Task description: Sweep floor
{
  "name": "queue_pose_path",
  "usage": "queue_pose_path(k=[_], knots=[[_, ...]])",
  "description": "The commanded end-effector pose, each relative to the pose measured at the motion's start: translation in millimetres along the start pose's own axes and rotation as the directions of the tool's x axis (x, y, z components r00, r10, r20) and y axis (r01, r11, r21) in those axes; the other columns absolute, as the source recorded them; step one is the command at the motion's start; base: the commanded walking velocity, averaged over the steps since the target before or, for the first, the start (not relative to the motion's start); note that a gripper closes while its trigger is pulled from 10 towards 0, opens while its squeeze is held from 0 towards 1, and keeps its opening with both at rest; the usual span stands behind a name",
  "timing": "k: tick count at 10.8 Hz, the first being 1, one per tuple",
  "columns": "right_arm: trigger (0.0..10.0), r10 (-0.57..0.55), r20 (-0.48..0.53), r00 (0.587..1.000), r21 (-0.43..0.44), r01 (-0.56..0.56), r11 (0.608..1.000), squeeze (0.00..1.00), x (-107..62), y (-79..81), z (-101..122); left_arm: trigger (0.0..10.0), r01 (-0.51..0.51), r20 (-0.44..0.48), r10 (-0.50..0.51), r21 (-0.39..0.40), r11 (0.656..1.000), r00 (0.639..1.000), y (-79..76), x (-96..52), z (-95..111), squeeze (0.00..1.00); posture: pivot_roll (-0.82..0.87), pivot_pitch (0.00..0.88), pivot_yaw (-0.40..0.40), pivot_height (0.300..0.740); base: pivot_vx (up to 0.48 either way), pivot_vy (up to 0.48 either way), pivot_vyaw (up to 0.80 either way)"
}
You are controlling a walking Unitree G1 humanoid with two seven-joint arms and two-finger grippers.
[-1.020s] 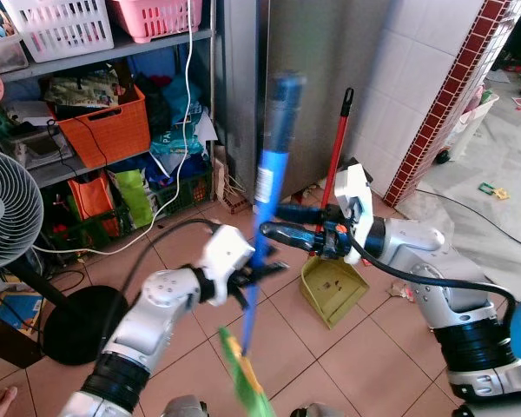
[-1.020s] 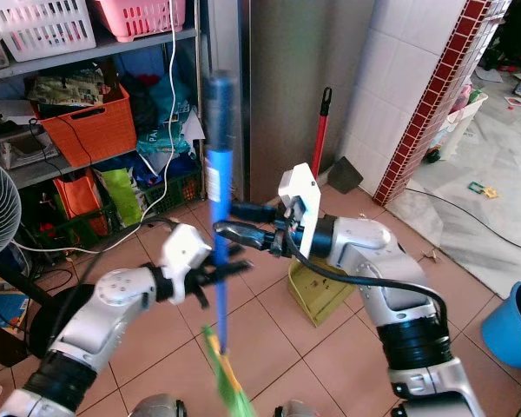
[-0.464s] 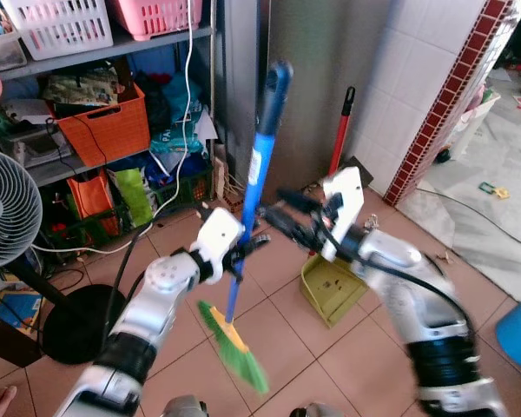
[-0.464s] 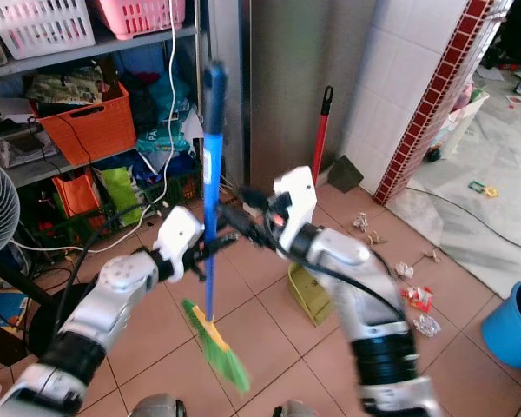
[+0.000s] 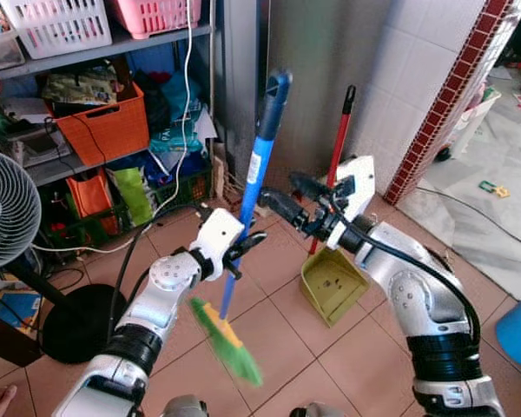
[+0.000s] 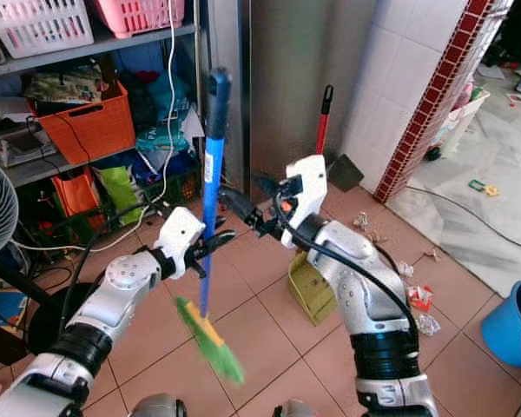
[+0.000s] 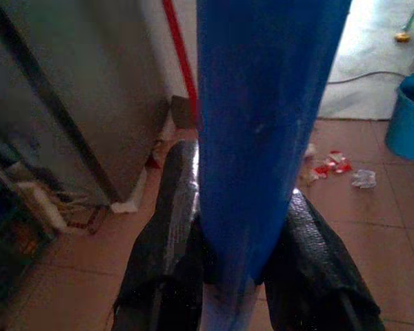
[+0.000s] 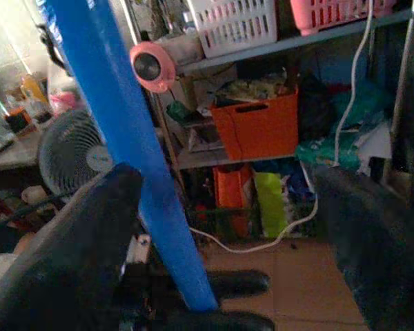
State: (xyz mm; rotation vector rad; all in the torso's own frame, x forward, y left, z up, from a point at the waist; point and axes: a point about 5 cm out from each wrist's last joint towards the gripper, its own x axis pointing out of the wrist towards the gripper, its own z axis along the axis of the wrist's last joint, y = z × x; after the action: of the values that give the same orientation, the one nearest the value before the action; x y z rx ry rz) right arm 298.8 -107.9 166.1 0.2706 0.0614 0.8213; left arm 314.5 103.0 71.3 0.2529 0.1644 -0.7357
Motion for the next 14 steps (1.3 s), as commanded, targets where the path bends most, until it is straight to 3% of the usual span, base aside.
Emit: queue_pose_path(k=[1, 3, 4, 5, 6, 7, 8, 9, 10, 14], knots=[[10.0, -0.027, -0.012, 1.000, -0.033, 0.026, 0.999, 0.00, -2.3, -1.9, -0.5, 0.0, -0.048, 0.056, 0.046, 0.035, 0.998, 0.997, 11.9, 1.6, 14.3, 0.00, -0.04, 0.000, -0.035, 0.740, 0.000, 0.000, 0.00], [10.0, -0.161, 0.016, 0.987, -0.104, 0.162, 0.981, 0.00, -0.6, -6.6, -5.5, 0.0, -0.089, 0.050, 0.087, 0.038, 0.995, 0.995, 19.5, 0.9, 11.3, 0.00, -0.04, 0.000, -0.031, 0.740, 0.000, 0.000, 0.00], [10.0, -0.150, 0.025, 0.988, 0.002, 0.150, 0.989, 0.00, 1.4, -0.4, -6.6, 0.0, -0.091, 0.049, 0.089, 0.037, 0.995, 0.995, 19.7, 1.3, 10.7, 0.00, -0.04, 0.000, -0.031, 0.740, 0.000, 0.000, 0.00], [10.0, -0.226, 0.072, 0.972, -0.080, 0.231, 0.970, 0.00, 3.4, -0.1, -4.3, 0.0, -0.092, 0.049, 0.091, 0.036, 0.995, 0.995, 19.7, 1.9, 10.0, 0.00, -0.04, 0.000, -0.029, 0.740, 0.000, 0.000, 0.00], [10.0, -0.165, 0.068, 0.984, 0.005, 0.165, 0.986, 1.00, 2.6, 5.6, -4.9, 0.0, -0.092, 0.044, 0.090, 0.036, 0.995, 0.995, 18.5, 2.7, 7.8, 0.00, -0.04, 0.000, -0.029, 0.740, 0.000, 0.000, 0.00], [10.0, -0.138, 0.103, 0.985, 0.077, 0.131, 0.988, 1.00, 2.5, 9.7, -1.6, 0.0, -0.094, 0.041, 0.093, 0.036, 0.995, 0.995, 18.7, 3.2, 6.3, 0.00, -0.04, 0.000, -0.029, 0.740, 0.000, 0.000, 0.00], [10.0, -0.127, 0.111, 0.986, 0.046, 0.122, 0.991, 1.00, 2.0, 10.4, 1.9, 0.0, -0.094, 0.042, 0.093, 0.035, 0.995, 0.995, 18.8, 3.5, 6.2, 0.00, -0.04, 0.000, -0.029, 0.740, 0.000, 0.000, 0.00], [10.0, -0.087, 0.127, 0.988, 0.067, 0.079, 0.995, 0.90, 3.2, 12.3, 7.7, 0.0, -0.084, 0.042, 0.083, 0.033, 0.996, 0.996, 17.6, 4.6, 6.2, 0.00, -0.04, 0.000, -0.029, 0.740, 0.000, 0.000, 0.00], [10.0, -0.046, 0.143, 0.989, 0.073, 0.036, 0.997, 0.00, 5.9, 15.5, 16.1, 0.0, -0.076, 0.043, 0.075, 0.033, 0.997, 0.996, 16.1, 5.6, 6.0, 0.00, -0.05, 0.000, -0.028, 0.740, 0.000, 0.000, 0.00], [10.0, -0.005, 0.232, 0.973, 0.076, -0.013, 0.997, 0.00, 27.0, 30.7, 39.3, 0.0, -0.042, 0.044, 0.040, 0.036, 0.998, 0.998, 8.9, 8.4, 4.4, 0.00, -0.04, 0.000, -0.034, 0.740, 0.000, 0.000, 0.00]])
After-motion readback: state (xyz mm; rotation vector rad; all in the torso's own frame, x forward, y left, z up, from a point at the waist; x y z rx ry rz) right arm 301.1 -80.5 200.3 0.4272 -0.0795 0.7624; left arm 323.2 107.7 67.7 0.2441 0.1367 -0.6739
